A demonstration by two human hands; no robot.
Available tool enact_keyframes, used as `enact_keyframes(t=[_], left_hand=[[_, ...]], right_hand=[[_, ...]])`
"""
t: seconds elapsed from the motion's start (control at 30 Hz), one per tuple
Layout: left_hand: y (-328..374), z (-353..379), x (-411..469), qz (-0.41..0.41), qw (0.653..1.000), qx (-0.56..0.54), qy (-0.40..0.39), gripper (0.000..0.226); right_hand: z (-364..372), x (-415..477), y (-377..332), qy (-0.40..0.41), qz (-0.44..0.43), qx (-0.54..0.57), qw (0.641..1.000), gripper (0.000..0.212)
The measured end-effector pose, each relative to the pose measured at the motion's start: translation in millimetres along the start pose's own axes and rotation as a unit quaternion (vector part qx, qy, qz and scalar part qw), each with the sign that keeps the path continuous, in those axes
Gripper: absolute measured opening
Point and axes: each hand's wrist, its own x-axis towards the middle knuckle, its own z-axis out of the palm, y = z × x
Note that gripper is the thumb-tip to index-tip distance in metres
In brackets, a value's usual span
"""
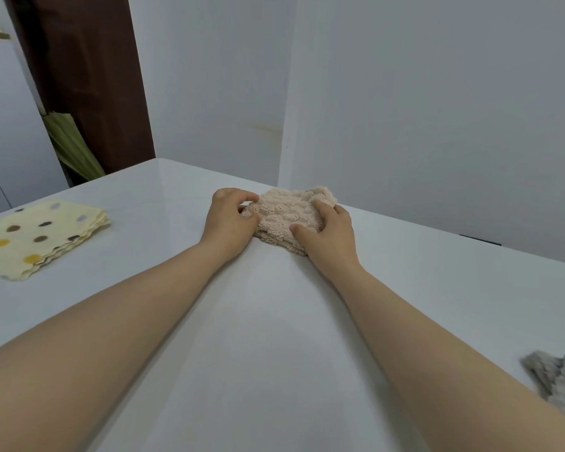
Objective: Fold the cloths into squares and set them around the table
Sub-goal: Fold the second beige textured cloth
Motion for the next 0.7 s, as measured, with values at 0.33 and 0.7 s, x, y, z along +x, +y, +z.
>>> enact_keyframes(t=[0.33,0.7], left_hand=[[0,1,-4,0.012,0.999,0.018,0.042,0.028],[41,-30,-54,0.014,1.0,-0.013,0.018,0.028]], right_hand=[[1,-4,0,0.039,-0.007,0.032,0.999,0.051],[-48,-53,-20,0.067,0.027,0.108,0.991,0.039]])
